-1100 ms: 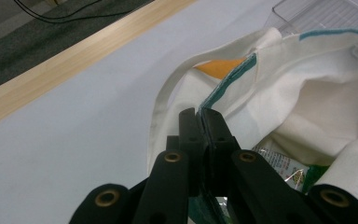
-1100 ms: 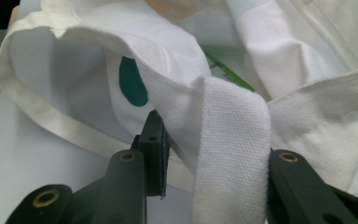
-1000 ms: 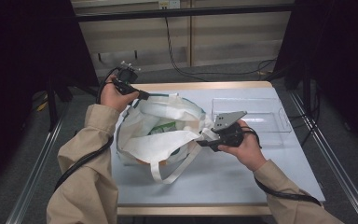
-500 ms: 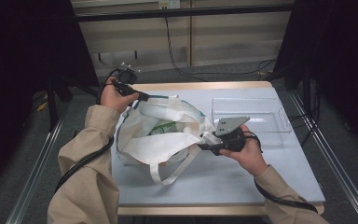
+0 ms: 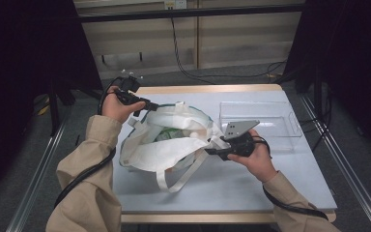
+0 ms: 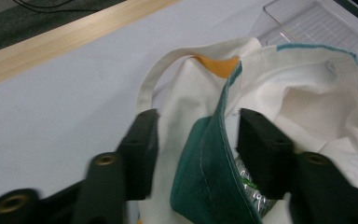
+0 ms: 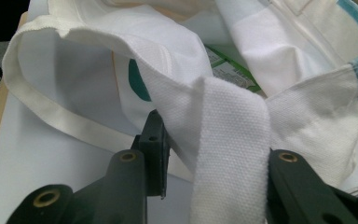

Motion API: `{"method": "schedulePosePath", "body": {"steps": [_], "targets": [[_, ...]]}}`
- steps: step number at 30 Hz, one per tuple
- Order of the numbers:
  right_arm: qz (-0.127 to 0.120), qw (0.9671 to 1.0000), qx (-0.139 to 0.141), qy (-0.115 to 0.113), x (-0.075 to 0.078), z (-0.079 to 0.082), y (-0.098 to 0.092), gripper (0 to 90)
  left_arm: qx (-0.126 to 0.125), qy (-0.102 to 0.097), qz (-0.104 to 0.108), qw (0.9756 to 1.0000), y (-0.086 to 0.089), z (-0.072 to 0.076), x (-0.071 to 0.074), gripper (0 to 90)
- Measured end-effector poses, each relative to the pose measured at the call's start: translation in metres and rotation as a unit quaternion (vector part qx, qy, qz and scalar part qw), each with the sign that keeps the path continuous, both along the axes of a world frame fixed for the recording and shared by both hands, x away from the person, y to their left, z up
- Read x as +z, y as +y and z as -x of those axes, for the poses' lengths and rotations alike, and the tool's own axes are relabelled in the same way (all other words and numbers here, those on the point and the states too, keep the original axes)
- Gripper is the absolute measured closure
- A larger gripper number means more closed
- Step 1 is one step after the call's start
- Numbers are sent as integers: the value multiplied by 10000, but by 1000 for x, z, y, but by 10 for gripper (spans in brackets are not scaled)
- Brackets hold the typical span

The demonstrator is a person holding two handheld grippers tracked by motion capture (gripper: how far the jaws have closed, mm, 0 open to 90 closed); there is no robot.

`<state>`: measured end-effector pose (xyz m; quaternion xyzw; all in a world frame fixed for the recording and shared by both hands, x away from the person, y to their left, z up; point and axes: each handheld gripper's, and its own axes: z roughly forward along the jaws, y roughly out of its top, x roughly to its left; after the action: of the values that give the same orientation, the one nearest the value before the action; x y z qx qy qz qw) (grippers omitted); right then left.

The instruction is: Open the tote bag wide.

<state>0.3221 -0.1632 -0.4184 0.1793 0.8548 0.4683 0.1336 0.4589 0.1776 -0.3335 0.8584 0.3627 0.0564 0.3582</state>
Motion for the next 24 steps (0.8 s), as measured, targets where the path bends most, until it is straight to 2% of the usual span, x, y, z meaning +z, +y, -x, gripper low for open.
{"method": "schedulePosePath", "body": {"steps": [1, 2, 4, 6, 7, 9, 11, 12, 14, 15, 16, 17, 19, 22, 23, 24], "targets": [[6, 10000, -6, -5, 0, 0, 0, 627, 58, -1, 93, 9999, 0, 3, -1, 321], [6, 10000, -6, -5, 0, 0, 0, 627, 40, 32, 104, 9999, 0, 6, -1, 321], [7, 10000, -2, 4, 0, 0, 0, 627, 47, 117, 127, 9998, 1, 12, -1, 232], [-9, 10000, 0, 12, 0, 0, 0, 627, 142, 67, 51, 9999, 2, 21, 0, 162], [-7, 10000, 6, 12, -1, -1, 0, 627, 246, 58, 89, 9996, 3, 24, 0, 135], [-16, 10000, 7, 20, -1, -1, 0, 627, 225, -22, -63, 9997, 7, 30, 1, 125], [-22, 10000, -3, 36, -2, 0, -1, 627, 462, -14, -118, 9989, 11, 36, -1, 83], [-11, 10000, 1, 10, -2, 1, -1, 627, 375, 26, -197, 9991, 15, 39, -1, 85], [0, 10000, -20, 0, -2, 1, 0, 627, 451, 61, -120, 9989, 19, 45, -3, 88], [3, 10000, -27, -5, -2, 2, 0, 627, 408, 72, -211, 9989, 20, 48, -4, 89], [33, 10000, -71, 18, -3, 2, 0, 626, 405, 102, -203, 9989, 21, 50, -5, 83], [33, 10000, -71, 18, -3, 2, 0, 626, 513, 108, -128, 9985, 20, 53, -7, 83], [-33, 9999, -73, 88, -4, 1, -2, 626, 364, 142, -282, 9988, 22, 55, -10, 87], [-11, 10000, -67, 67, -5, 1, -2, 627, 321, 58, -224, 9992, 23, 58, -14, 231], [-8, 10000, -67, 60, -5, 1, -1, 627, 256, 74, -282, 9992, 25, 58, -14, 308], [15, 10000, -61, 55, -5, 2, -1, 627, 263, 139, -244, 9993, 25, 58, -15, 356]]}}
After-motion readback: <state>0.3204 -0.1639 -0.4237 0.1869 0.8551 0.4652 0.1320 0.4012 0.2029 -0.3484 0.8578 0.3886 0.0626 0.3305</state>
